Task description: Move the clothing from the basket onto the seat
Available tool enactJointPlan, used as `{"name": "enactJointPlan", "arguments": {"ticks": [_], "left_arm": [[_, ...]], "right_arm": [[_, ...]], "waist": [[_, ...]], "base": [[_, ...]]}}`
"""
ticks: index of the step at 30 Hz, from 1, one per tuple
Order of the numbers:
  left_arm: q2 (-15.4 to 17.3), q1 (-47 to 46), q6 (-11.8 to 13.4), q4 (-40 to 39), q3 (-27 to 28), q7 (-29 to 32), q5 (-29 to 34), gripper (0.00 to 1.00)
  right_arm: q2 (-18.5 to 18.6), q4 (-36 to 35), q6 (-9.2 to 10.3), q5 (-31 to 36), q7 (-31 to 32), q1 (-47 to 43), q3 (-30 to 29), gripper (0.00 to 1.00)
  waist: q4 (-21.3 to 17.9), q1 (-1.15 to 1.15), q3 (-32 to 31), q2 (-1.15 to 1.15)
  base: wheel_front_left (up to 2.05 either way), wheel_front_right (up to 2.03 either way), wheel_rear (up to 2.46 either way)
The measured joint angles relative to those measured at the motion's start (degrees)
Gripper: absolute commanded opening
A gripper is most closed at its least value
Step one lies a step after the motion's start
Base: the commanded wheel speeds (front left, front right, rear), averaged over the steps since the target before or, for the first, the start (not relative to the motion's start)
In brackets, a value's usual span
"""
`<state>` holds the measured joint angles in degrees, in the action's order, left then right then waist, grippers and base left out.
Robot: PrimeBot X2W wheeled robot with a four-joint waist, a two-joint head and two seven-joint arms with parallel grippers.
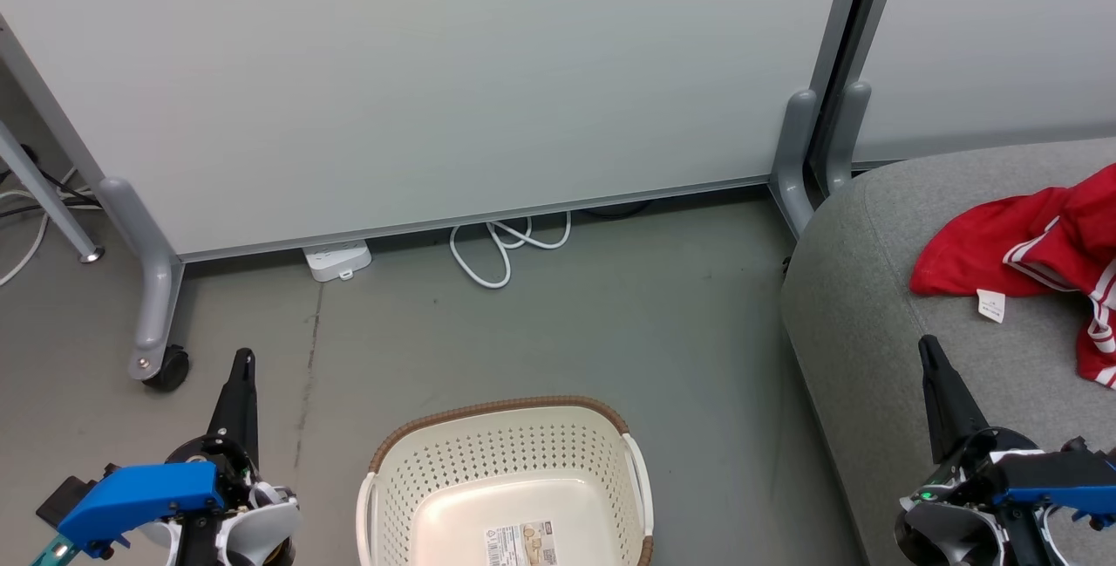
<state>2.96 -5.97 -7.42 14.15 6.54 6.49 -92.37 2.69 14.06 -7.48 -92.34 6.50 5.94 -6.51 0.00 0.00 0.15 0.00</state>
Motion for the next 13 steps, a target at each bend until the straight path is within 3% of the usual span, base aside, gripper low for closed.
{"name": "enactJointPlan", "arguments": {"ticks": [13], "left_arm": [[-0.01,0.0,0.0,0.0,0.01,0.01,0.01,0.0]], "right_arm": [[0.0,0.0,0.0,0.0,0.0,0.0,0.0,0.0]], "waist": [[0.0,0.0,0.0,0.0]], "base": [[0.0,0.0,0.0]]}}
